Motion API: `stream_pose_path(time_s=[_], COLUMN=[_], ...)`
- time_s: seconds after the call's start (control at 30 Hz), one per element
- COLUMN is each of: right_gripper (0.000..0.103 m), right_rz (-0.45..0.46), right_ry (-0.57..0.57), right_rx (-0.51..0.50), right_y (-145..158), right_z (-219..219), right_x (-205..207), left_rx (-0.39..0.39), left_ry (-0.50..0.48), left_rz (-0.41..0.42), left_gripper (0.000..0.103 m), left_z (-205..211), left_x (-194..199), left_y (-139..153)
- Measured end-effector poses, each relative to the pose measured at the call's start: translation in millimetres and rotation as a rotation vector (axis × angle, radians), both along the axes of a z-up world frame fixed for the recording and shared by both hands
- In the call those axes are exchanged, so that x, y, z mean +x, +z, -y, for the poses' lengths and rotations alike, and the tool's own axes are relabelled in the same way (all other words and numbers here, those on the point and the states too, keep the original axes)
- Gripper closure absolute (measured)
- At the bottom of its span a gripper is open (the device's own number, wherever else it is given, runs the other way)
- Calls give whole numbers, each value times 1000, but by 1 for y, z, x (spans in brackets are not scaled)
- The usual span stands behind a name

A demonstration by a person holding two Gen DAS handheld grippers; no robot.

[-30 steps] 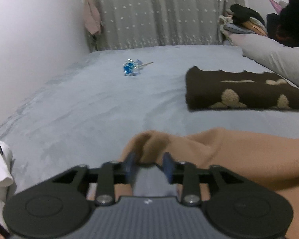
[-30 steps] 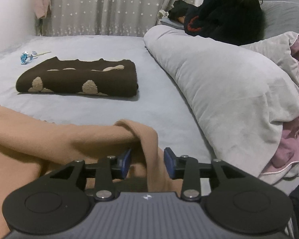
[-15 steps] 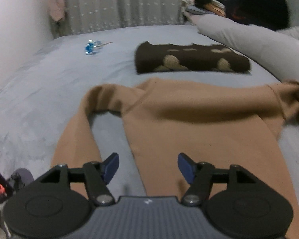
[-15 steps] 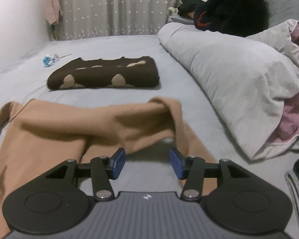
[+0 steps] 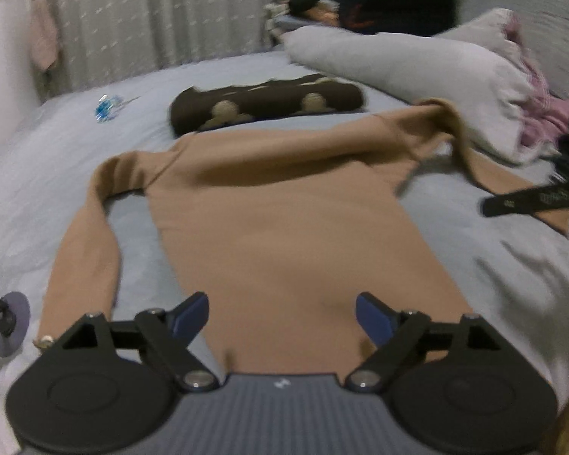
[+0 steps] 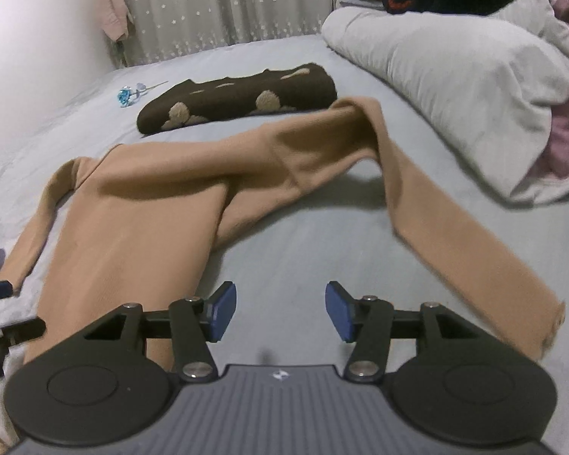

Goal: Fold clothes

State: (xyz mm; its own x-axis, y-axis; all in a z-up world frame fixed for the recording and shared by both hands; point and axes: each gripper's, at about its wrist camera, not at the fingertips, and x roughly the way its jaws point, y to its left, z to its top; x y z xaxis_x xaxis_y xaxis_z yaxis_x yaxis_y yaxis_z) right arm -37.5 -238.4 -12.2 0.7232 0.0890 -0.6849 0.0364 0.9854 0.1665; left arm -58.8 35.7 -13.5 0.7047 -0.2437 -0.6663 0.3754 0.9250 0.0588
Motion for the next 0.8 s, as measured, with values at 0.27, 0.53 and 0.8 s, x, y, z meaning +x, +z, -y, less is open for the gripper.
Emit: stream_pose_path(time_s=[0.27,0.53,0.8], right_gripper=[47,47,47], right_rz=[-16,-43,-90], right_ry=[0,-26,-43], right_rx=[99,201,234], right_y=[-10,-26,-46], right_z=[-9,-8,-6], right_x=[-34,-61,-68], left_rx=[5,70,116], left_ry=[-163,-255,-193], left_rz=[71,151,194], left_gripper=[14,15,73], left_z=[26,57,74], left_x=[-52,-70,-56], left_y=[-12,-26,-44])
